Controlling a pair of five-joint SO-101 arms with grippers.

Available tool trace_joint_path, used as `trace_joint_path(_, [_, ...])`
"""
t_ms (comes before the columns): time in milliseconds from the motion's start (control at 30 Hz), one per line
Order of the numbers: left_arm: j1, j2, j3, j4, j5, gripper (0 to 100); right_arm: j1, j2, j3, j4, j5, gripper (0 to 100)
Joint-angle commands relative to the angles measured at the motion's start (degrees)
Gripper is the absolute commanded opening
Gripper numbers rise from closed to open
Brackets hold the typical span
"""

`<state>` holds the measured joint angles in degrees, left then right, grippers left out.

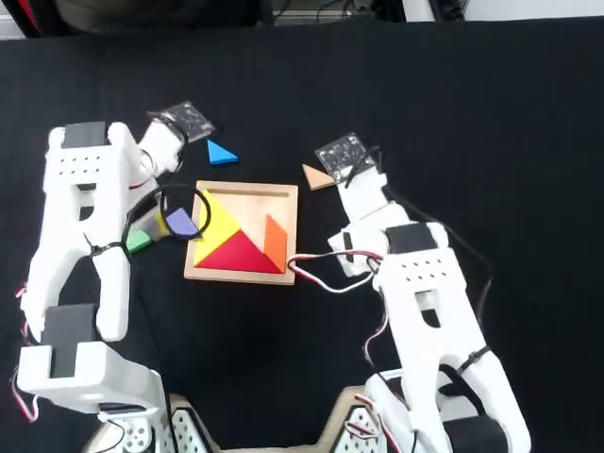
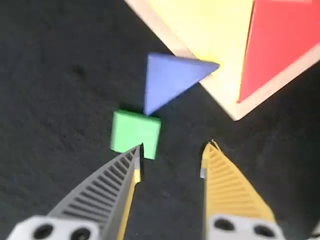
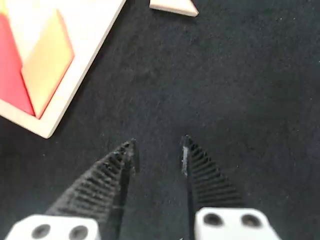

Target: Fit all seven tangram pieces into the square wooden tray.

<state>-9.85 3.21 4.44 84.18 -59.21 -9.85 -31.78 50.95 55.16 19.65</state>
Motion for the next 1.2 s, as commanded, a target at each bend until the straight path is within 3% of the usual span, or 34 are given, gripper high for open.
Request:
trace_joint_path(0, [1.36, -0.26, 0.31, -5.63, -3.25, 20, -0.70, -1.80, -0.13, -1.14, -0.44, 14.5])
trace_joint_path(100, [2.33, -0.79, 8.22, -18.02, -5.36, 20, -0.70, -1.80, 0.57, -1.14, -0.70, 14.5])
trace_joint_path(233, [2.33, -2.29, 20.62, -32.44, -18.81, 19, -0.88, -1.80, 1.10, -1.23, -0.35, 14.5])
trace_joint_path(367, [1.89, -5.27, 29.76, -45.27, -13.10, 20, -0.79, -1.80, 1.19, -1.23, -0.35, 14.5])
trace_joint_path(533, [2.42, -11.08, 34.86, -46.95, -1.93, 23, -0.97, -1.80, 1.19, -2.37, -0.35, 14.5])
trace_joint_path(1167, [1.80, -6.33, 41.80, -61.45, -1.76, 21, -0.97, -1.80, 2.59, -2.46, -0.35, 14.5])
